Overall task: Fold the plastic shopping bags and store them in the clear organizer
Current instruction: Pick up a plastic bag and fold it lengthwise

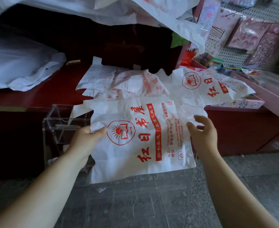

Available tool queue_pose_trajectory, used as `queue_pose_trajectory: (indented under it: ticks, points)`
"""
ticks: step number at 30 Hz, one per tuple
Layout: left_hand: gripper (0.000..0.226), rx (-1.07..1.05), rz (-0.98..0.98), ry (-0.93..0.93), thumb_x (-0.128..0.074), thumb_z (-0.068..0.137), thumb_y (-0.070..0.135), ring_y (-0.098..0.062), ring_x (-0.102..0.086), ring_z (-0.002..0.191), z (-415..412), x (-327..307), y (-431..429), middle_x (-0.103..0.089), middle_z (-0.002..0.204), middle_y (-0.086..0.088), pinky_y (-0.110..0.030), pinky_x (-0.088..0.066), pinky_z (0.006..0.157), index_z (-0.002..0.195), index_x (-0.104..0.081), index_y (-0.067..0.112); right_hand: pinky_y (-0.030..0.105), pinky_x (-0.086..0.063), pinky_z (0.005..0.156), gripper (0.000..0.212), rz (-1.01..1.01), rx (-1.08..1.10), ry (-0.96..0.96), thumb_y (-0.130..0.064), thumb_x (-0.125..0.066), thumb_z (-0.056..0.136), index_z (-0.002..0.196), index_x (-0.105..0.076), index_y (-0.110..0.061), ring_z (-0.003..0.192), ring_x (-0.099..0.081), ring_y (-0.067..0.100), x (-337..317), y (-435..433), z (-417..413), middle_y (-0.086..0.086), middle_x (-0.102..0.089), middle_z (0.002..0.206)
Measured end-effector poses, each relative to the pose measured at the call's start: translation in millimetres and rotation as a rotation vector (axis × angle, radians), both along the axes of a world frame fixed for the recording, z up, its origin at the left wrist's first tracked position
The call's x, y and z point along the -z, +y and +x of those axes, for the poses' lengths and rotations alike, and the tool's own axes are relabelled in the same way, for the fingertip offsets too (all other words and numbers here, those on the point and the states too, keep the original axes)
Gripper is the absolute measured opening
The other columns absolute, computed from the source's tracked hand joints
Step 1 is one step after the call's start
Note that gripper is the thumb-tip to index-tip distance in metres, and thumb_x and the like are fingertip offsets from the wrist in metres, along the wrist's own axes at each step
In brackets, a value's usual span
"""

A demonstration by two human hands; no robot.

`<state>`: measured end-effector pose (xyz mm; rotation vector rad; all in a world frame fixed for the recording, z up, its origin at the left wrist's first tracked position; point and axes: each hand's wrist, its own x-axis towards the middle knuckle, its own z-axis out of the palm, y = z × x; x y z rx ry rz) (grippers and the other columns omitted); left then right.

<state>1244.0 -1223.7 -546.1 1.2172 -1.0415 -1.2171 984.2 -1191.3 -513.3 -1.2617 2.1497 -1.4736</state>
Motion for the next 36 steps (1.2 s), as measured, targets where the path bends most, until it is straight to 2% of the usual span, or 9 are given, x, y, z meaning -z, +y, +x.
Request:
queue_pose_trajectory:
  ticks: [6, 9, 12, 16, 19, 23, 26, 33, 36]
  points:
    - [0.017, 0.136, 0.034, 0.022, -0.055, 0.086, 0.003, 0.001, -0.063, 0.052, 15, -6, 4, -0.066, 0.053, 0.012, -0.01, -0.049, 0.051, 0.076, -0.062, 0.014, 0.032, -0.045, 0.08, 0.031, 0.15, -0.018, -0.189, -0.019, -0.053, 0.091, 0.114, -0.058, 0.001, 0.091, -0.057, 0.022, 17, 9, 5, 0.013, -0.063, 0.103]
    - [0.015, 0.192, 0.066, -0.013, -0.055, 0.085, 0.004, -0.002, -0.064, 0.054, 22, -6, 9, -0.068, 0.056, 0.007, -0.019, -0.053, 0.061, 0.076, -0.063, 0.011, 0.03, -0.05, 0.07, 0.028, 0.201, -0.131, -0.349, -0.022, -0.053, 0.091, 0.098, -0.06, 0.004, 0.072, -0.058, 0.022, 20, 10, 9, 0.009, -0.061, 0.081]
    - [0.013, 0.235, 0.096, -0.018, -0.054, 0.086, 0.003, -0.004, -0.066, 0.057, 29, -4, 13, -0.07, 0.06, 0.003, -0.025, -0.052, 0.067, 0.078, -0.064, 0.008, 0.042, -0.05, 0.079, 0.02, 0.207, -0.198, -0.497, -0.025, -0.056, 0.089, 0.084, -0.064, -0.007, 0.077, -0.062, 0.026, 21, 16, 7, 0.007, -0.066, 0.078]
    - [0.014, 0.211, 0.118, 0.032, -0.051, 0.087, 0.003, -0.007, -0.065, 0.051, 37, -2, 19, -0.068, 0.056, 0.001, -0.014, -0.052, 0.049, 0.078, -0.062, 0.006, 0.028, -0.048, 0.069, 0.02, 0.193, -0.297, -0.508, -0.014, -0.053, 0.09, 0.071, -0.06, -0.01, 0.062, -0.058, 0.015, 24, 28, 8, -0.002, -0.064, 0.058]
    - [0.012, 0.186, 0.144, 0.068, -0.051, 0.088, 0.006, -0.008, -0.065, 0.05, 40, -1, 22, -0.069, 0.056, 0.001, -0.016, -0.051, 0.047, 0.081, -0.062, 0.006, 0.035, -0.052, 0.078, 0.017, 0.21, -0.396, -0.553, -0.012, -0.051, 0.09, 0.077, -0.062, -0.009, 0.068, -0.064, 0.018, 23, 35, 10, -0.001, -0.068, 0.062]
    - [0.036, 0.199, 0.174, 0.14, -0.047, 0.089, 0.006, -0.01, -0.065, 0.048, 39, -3, 23, -0.068, 0.056, -0.002, -0.017, -0.051, 0.044, 0.063, -0.072, 0.009, 0.026, -0.058, 0.064, 0.01, 0.284, -0.532, -0.52, -0.008, -0.055, 0.086, 0.08, -0.062, -0.008, 0.065, -0.069, 0.013, 19, 41, 12, 0.001, -0.071, 0.066]
    - [0.049, 0.189, 0.177, 0.173, -0.045, 0.091, 0.006, -0.009, -0.064, 0.045, 37, -6, 22, -0.067, 0.053, -0.001, -0.016, -0.049, 0.042, 0.052, -0.072, 0.016, 0.036, -0.056, 0.066, 0.011, 0.334, -0.524, -0.472, -0.006, -0.056, 0.085, 0.077, -0.063, -0.006, 0.061, -0.067, 0.018, 19, 43, 8, 0.005, -0.07, 0.067]
    - [0.039, 0.148, 0.181, 0.15, -0.049, 0.09, 0.008, -0.006, -0.061, 0.042, 30, 0, 18, -0.066, 0.05, 0.003, -0.015, -0.048, 0.04, 0.057, -0.071, 0.013, 0.029, -0.057, 0.056, 0.016, 0.32, -0.538, -0.73, -0.017, -0.055, 0.083, 0.083, -0.063, -0.003, 0.06, -0.068, 0.018, 15, 46, -4, 0.006, -0.071, 0.068]
    - [0.039, 0.124, 0.184, 0.152, -0.049, 0.09, 0.008, -0.007, -0.062, 0.042, 27, -1, 16, -0.066, 0.051, 0.002, -0.016, -0.049, 0.04, 0.058, -0.07, 0.013, 0.025, -0.054, 0.049, 0.013, 0.46, -0.619, -0.598, -0.013, -0.059, 0.078, 0.082, -0.063, -0.001, 0.057, -0.067, 0.017, 13, 50, -6, 0.006, -0.071, 0.068]
